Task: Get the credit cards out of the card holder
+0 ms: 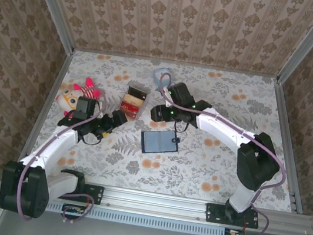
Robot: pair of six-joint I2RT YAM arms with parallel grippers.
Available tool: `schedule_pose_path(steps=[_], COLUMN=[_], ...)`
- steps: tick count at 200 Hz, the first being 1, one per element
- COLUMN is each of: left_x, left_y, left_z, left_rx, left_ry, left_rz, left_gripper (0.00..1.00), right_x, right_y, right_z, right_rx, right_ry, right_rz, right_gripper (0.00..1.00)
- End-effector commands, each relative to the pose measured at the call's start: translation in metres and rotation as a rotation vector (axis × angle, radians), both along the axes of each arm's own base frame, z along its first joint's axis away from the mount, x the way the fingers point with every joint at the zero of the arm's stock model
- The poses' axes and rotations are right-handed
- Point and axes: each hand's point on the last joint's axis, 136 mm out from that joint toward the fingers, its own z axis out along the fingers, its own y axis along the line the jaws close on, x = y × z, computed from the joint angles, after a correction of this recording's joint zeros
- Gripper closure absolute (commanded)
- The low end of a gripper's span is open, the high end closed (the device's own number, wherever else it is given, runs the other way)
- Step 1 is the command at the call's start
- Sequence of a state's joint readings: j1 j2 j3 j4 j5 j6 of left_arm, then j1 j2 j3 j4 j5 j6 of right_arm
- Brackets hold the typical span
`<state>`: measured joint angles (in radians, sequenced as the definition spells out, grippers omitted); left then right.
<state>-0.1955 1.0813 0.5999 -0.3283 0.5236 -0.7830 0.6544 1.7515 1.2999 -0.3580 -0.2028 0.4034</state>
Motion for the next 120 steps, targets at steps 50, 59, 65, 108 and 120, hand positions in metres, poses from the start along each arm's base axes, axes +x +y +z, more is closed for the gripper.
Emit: schedule_pose_path(steps=[50,59,65,108,120], left_x=[-0.001,-0.001,0.0,-0.002,-0.003], left_y=[-0.056,-0.063,-0.066,-0.095,-0.1], left_z=[0.002,-0.001,-0.004,-0.019,-0.025], left_rx=[-0.001,0.001,0.003,0.037,0.048], left_ry=[-0.004,0.007,0.015,0.057,0.072], left_rz=[-0.128,-0.143,-0.152,-0.22,-0.23], left_gripper=[0.17,0.23,0.27,0.53,0.58], right_x=[-0.05,-0.052,-0.053,-0.052,-0.051], right_y=[-0.025,-0.027,-0.028,-0.027,-0.027], right_z=[-0.063,-0.067,-0.07,-0.08,-0.082], right_rx=[0.05,0.039,0.035,0.016,0.012], right_ry=[0.297,0.307,0.313,0.332,0.334], right_rz=[-0.262,-0.272,-0.278,-0.285,-0.286], right_gripper=[0.44,0.45,0.46,0.51,0.54])
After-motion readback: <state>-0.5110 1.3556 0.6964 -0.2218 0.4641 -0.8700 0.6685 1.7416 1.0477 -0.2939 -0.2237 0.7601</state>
